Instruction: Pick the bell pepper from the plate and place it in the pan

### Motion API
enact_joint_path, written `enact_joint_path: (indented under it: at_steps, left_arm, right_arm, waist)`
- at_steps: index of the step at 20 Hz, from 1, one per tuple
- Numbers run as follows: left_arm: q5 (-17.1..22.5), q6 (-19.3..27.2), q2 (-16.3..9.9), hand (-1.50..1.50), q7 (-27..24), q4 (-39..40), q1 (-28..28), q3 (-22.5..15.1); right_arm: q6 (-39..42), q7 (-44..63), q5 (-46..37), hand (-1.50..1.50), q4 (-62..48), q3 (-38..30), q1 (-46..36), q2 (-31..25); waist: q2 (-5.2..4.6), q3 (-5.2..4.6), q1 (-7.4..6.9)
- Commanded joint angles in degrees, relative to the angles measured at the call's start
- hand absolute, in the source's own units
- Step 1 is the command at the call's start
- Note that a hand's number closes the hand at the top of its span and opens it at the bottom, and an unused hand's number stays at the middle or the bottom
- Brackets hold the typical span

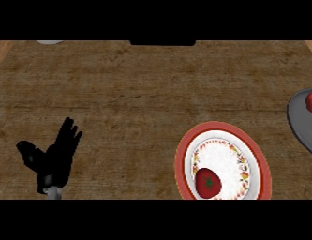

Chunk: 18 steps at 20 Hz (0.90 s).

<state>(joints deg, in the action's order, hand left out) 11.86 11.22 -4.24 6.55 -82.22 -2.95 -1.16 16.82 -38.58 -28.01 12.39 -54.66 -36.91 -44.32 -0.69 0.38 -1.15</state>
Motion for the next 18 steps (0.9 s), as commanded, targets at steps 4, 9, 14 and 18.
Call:
enact_joint_path:
  at_steps: [4,9,14,18]
  left_arm:
    - [0.0,0.5,0.5,0.00,0.2,1.9,0.6,0.6]
    - [0.9,-1.1,-0.7,0.00,0.3,0.4,-0.9,1.3]
    - [0.0,-1.3,-0.2,0.00,-0.9,1.0,-0.9,0.7]
    - [-1.4,0.6,0.1,0.00,1.7,-0.8,-1.0,-0.2]
  right_arm:
    - [18.5,-5.1,3.1,-1.50,-1.6,-0.4,5.8,-6.2]
    - [19.8,-11.9,4.5,-1.50,1.3,1.1,12.3,-3.8]
    - [20.3,-12.4,6.4,-1.50,1.7,1.9,18.0,-4.1]
    - [17.6,-10.2,8.8,-1.50,5.0,3.2,18.5,-2.6]
  waist:
    - [0.16,-0.14,0.32]
    - [0.48,-0.20,0.83]
    - [0.52,-0.21,1.03]
    - [0.70,-0.32,1.14]
